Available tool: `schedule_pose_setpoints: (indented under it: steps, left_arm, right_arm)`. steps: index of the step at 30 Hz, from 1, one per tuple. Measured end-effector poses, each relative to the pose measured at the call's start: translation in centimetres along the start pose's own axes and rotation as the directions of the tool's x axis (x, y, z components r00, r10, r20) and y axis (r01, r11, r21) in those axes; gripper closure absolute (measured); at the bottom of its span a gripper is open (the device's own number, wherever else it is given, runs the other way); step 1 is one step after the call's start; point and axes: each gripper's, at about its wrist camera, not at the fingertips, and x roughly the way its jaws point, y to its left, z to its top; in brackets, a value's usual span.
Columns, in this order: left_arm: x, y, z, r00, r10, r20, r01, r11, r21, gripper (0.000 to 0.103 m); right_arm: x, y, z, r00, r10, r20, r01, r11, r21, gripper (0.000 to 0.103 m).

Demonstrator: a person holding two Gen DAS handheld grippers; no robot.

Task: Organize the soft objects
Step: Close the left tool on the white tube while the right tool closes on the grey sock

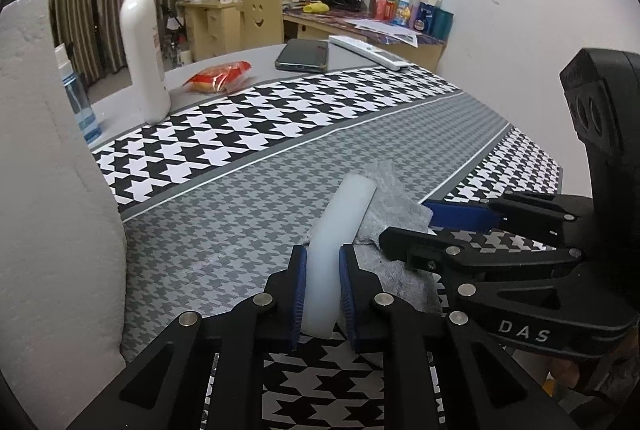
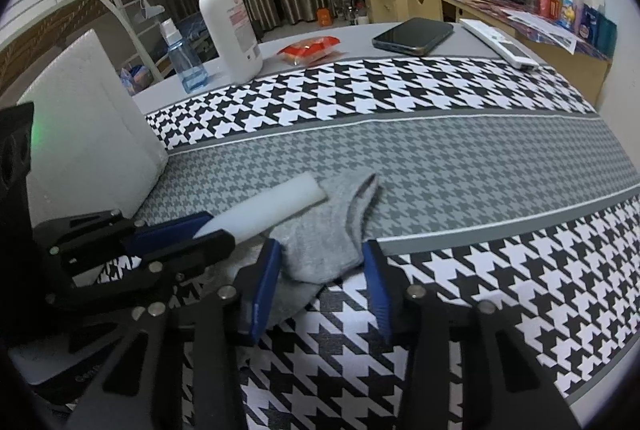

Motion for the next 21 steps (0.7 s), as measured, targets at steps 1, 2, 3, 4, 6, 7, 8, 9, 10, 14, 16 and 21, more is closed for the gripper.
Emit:
schedule_pose_setpoints:
  steps: [1, 2, 3, 4, 6, 7, 8, 9, 10, 14, 16, 21]
  left_arm:
    - [-0.1, 0.1, 0.0, 1.0, 0.005, 0.006, -0.005, 1.0, -0.004, 0.085]
    - [-0.2, 0.1, 0.0, 1.0, 0.008, 0.011, -0.008, 1.0, -0.006, 0.085]
    - [-0.3, 0.1, 0.0, 1.0, 0.013, 0.017, -0.013, 1.0, -0.008, 0.085]
    - [-0.4, 0.2, 0.0, 1.0, 0.018, 0.021, -0.018, 1.0, -0.008, 0.085]
    - [-0.6, 0.1, -0.1, 0.999, 0.025, 0.03, -0.025, 1.0, -0.007, 0.085]
    - [-0.8, 0.1, -0.1, 0.999, 0.03, 0.039, -0.029, 1.0, -0.009, 0.085]
    - [-0.9, 0.1, -0.1, 0.998, 0.032, 0.048, -0.032, 0.999, -0.01, 0.085]
    - [-1.1, 0.0, -0.1, 0.998, 0.034, 0.054, -0.034, 0.999, -0.009, 0.085]
    - [-1.3, -0.1, -0.1, 0.997, 0.037, 0.065, -0.037, 0.999, -0.006, 0.085]
    - [-1.9, -0.3, -0.1, 0.994, 0.057, 0.095, -0.057, 0.998, 0.003, 0.085]
    - [-2.0, -0.3, -0.1, 0.992, 0.069, 0.102, -0.07, 0.998, 0.003, 0.085]
    - [-2.4, -0.8, 0.0, 0.991, 0.071, 0.117, -0.074, 0.997, 0.016, 0.085]
  right_arm:
    - [0.0, 0.1, 0.0, 1.0, -0.008, 0.0, 0.008, 1.0, -0.009, 0.058]
    - [0.1, 0.3, 0.0, 1.0, -0.016, -0.001, 0.016, 1.0, -0.016, 0.059]
    - [0.1, 0.4, 0.0, 1.0, -0.016, -0.003, 0.016, 1.0, -0.019, 0.063]
    - [0.2, 0.4, 0.1, 1.0, -0.008, -0.005, 0.008, 1.0, -0.015, 0.071]
    - [0.3, 0.4, 0.1, 1.0, -0.003, -0.004, 0.003, 1.0, 0.001, 0.078]
    - [0.3, 0.5, 0.0, 1.0, -0.014, -0.001, 0.014, 1.0, -0.001, 0.08]
    - [0.3, 0.6, 0.0, 1.0, -0.019, 0.0, 0.019, 1.0, -0.003, 0.081]
    - [0.2, 0.7, -0.1, 1.0, -0.015, 0.0, 0.015, 1.0, 0.0, 0.084]
    - [0.2, 0.7, -0.2, 1.0, -0.014, 0.001, 0.014, 1.0, 0.005, 0.086]
    - [-0.5, 0.5, -0.4, 1.0, -0.019, 0.02, 0.018, 1.0, 0.019, 0.088]
    - [-1.0, 0.4, -0.4, 0.999, -0.023, 0.035, 0.022, 0.999, 0.025, 0.088]
    - [-2.5, -0.1, -0.4, 0.994, -0.069, 0.08, 0.067, 0.997, 0.036, 0.088]
